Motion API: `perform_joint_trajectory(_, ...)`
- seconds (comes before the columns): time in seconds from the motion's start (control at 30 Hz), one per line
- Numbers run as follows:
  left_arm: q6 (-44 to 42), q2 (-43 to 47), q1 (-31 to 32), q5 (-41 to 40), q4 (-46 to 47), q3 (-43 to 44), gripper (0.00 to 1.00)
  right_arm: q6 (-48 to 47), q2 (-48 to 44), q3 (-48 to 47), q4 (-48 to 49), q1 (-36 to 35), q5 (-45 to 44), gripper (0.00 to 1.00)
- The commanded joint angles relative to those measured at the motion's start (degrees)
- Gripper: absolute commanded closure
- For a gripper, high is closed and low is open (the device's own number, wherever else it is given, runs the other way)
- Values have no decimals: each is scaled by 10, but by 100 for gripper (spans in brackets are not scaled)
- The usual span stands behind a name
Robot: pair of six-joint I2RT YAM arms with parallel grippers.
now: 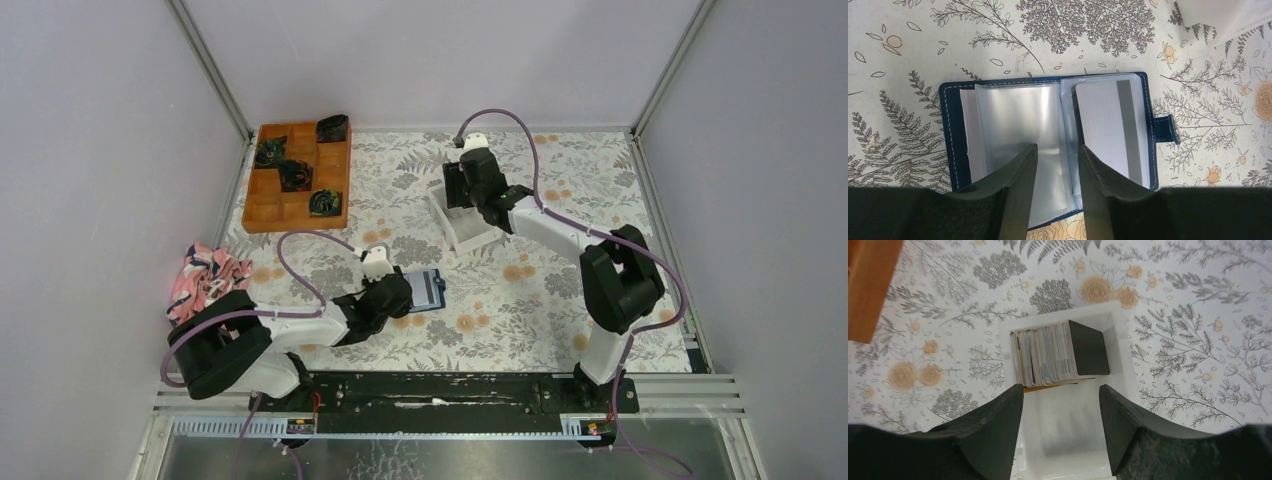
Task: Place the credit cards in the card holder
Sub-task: Pick up the credit card from the storage box.
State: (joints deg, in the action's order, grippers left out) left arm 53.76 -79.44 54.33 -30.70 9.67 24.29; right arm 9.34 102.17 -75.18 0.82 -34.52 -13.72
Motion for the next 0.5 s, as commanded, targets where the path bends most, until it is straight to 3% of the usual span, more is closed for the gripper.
perform_joint_trajectory(0.0,-11,9,2,-1,-56,-5,55,-4,20,-46,-6,21,73,36)
perform_joint_trajectory(0.47,-4,74,2,-38,-109,-6,55,13,79,-80,-10,45,130,36)
